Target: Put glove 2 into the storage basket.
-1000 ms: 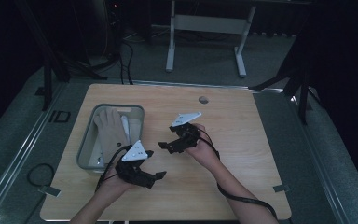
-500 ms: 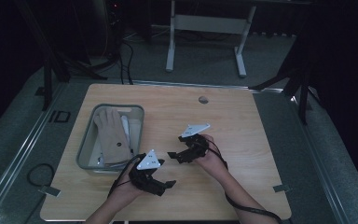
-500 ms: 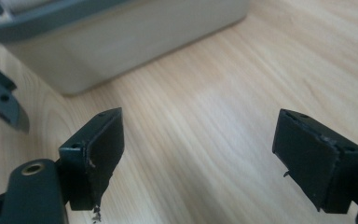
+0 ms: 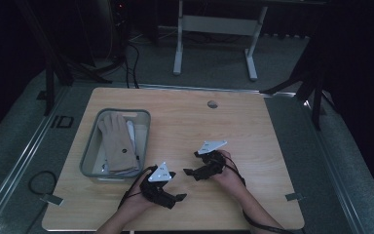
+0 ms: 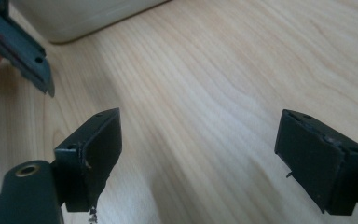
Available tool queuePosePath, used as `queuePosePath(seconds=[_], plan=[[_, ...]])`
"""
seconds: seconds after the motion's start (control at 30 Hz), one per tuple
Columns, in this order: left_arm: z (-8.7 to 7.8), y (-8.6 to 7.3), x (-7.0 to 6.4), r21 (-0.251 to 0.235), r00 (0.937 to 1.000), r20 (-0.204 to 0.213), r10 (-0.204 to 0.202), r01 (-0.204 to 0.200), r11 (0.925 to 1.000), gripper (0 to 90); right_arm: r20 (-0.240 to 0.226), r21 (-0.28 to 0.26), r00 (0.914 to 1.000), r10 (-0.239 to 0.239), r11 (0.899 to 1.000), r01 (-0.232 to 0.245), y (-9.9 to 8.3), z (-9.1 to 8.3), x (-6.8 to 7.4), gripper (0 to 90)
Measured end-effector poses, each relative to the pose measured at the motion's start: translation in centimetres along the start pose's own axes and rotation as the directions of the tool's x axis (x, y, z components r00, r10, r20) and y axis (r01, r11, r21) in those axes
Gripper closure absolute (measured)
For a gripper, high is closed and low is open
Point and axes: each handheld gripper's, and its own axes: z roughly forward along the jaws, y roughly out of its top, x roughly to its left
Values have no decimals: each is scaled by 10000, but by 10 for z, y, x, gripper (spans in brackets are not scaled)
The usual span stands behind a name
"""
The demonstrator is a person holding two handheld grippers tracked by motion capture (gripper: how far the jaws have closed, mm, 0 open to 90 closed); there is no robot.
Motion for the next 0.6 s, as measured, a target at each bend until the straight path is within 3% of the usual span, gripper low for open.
queuePosePath(seconds=[0.27, 0.6], plan=[[5, -2, -3, 61, 9999, 131, 101, -102, 9999, 146, 188, 103, 9994, -277, 9996, 275, -17, -4, 0, 138], [6, -2, -3, 12, 9997, 211, 97, -97, 10000, 146, 379, -356, 9988, -299, 9989, 313, -22, -10, -2, 139]])
